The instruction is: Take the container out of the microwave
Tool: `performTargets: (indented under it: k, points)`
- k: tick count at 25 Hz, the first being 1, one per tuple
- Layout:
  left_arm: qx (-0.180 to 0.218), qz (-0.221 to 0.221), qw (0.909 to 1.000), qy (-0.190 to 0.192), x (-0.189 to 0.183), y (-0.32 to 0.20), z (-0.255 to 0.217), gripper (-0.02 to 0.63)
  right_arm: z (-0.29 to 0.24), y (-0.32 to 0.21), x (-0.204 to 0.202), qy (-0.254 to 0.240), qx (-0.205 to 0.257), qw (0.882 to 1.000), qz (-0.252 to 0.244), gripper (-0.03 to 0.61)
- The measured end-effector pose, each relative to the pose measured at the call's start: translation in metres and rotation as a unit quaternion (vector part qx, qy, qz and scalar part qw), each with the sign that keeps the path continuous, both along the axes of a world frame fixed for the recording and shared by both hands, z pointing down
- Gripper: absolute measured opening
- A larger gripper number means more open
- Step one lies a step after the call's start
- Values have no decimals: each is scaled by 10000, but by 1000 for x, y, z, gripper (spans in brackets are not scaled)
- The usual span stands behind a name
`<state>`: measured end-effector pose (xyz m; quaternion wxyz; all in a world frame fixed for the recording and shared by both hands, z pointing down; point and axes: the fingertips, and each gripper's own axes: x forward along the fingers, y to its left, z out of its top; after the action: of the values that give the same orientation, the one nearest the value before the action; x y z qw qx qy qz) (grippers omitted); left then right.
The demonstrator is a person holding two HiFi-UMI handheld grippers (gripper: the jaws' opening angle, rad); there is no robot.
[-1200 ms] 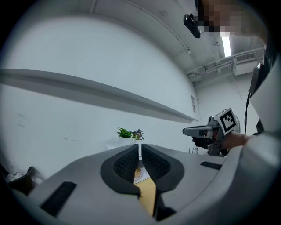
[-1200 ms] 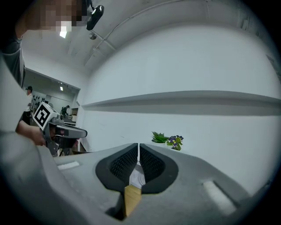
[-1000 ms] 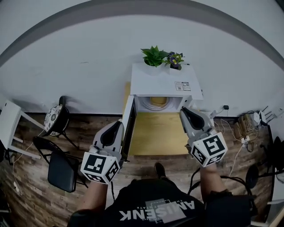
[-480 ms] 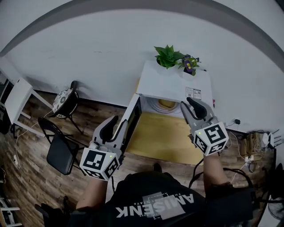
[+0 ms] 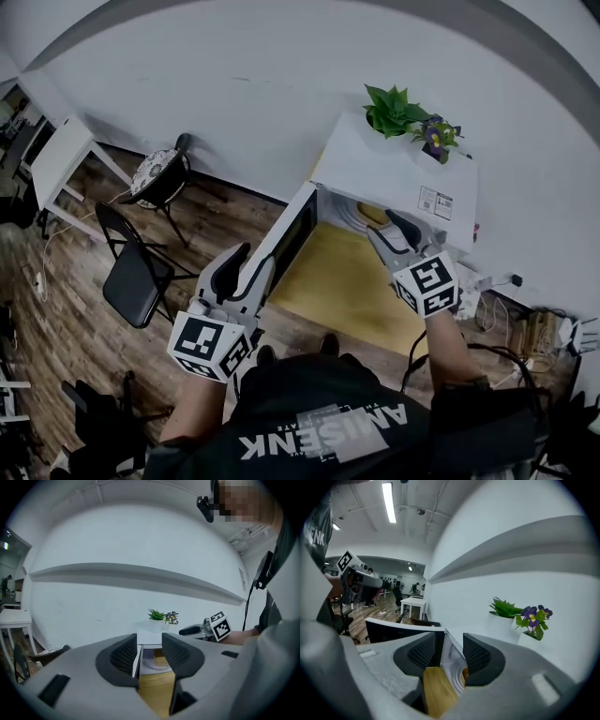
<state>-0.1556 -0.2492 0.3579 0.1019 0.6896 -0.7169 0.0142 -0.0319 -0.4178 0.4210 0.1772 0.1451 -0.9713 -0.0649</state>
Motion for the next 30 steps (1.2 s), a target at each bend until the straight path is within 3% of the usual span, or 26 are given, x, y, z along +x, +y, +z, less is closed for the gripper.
performTargets:
  k: [10,20,30]
  points:
    - [-176,-495,9985,119,10,4,22,149,89,-6,-19,834,-10,9944,-651,169]
    - [-290,-785,9961,287,20,4,37,149,175,-58,-32,1634,323,9857,-254,169]
    - [-438,-1274,9906,248,11,18,47,149,236,-106,-37,2527,554,9659,-68,169]
